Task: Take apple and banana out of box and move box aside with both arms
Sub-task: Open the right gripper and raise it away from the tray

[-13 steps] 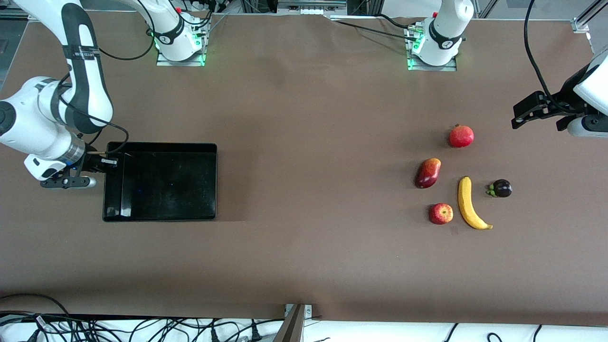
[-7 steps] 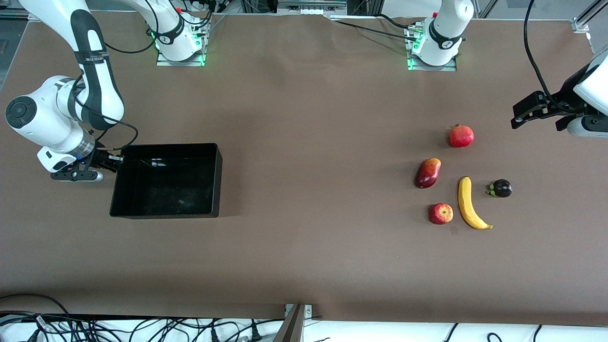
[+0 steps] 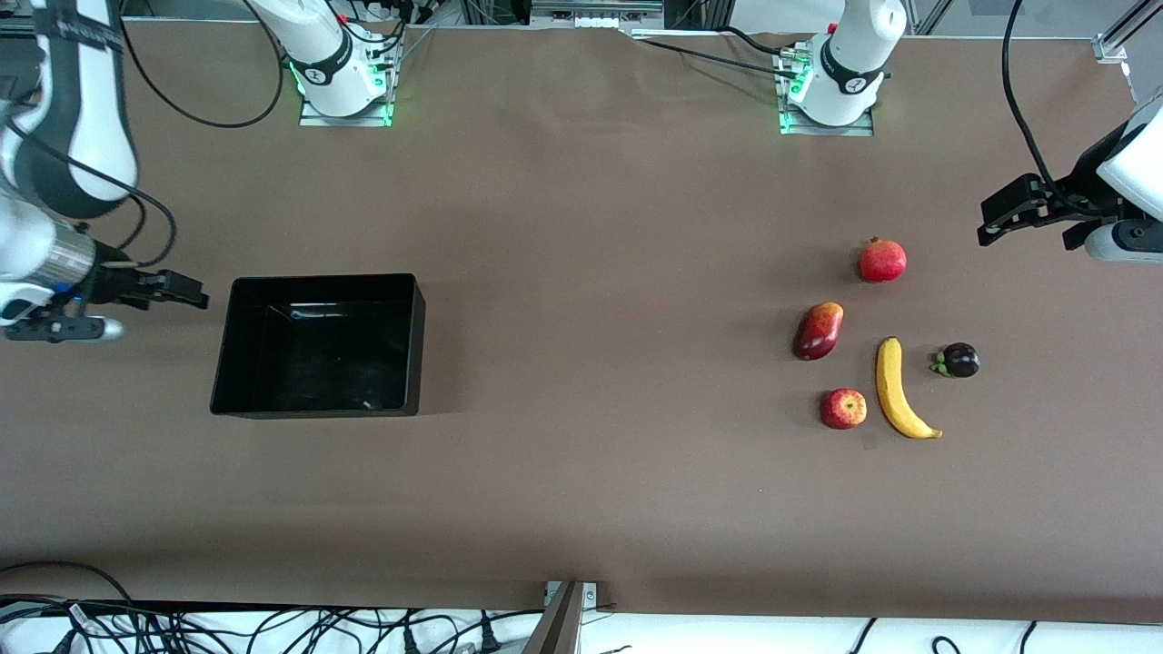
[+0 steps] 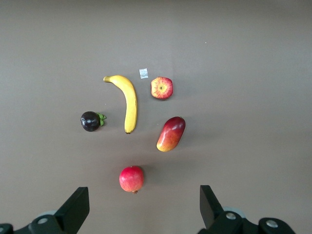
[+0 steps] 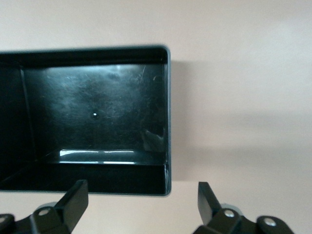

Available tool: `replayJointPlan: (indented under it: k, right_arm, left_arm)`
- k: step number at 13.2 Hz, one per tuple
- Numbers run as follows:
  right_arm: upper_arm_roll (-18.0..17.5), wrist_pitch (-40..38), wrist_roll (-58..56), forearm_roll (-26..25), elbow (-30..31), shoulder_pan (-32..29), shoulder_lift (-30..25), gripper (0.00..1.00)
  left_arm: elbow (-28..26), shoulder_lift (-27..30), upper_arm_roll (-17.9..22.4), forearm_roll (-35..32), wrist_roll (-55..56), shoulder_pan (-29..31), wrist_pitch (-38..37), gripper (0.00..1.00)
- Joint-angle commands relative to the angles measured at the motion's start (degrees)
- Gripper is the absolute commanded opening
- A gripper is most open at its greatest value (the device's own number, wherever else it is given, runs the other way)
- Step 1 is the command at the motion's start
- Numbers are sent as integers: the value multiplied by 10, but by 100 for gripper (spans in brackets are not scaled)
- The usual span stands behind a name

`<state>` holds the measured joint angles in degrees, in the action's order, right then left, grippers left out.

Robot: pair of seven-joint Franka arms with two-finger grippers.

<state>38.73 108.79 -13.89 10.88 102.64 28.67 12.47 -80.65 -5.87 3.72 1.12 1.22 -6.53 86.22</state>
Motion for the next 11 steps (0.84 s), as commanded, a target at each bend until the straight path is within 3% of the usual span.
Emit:
replayJointPlan:
  k: [1,4,8,9,10,11]
  right_arm:
    - [1,-89,34,-22,-101,23,18,100]
    - [0,-153,36,-55,-178,39,33,100]
    - [-6,-148,32,-48,-182,26,19,100]
    - [-55,-153,25,-49,-182,-21,12,100]
    - [-133,-162,25,-57,-180,-100,-6,100]
    - [-181,-183,26,-57,-173,-151,-23,100]
  left_arm:
    - [-8,11,5,14,-5,-2,-7,100]
    - [-8,11,5,14,-5,-2,-7,100]
    - [-8,10,6,14,-5,-2,-7,100]
    - [-8,10,6,14,-5,-2,-7,100]
    - [-8,10,6,14,-5,-2,-7,100]
    - [-8,10,6,14,-5,-2,-7,100]
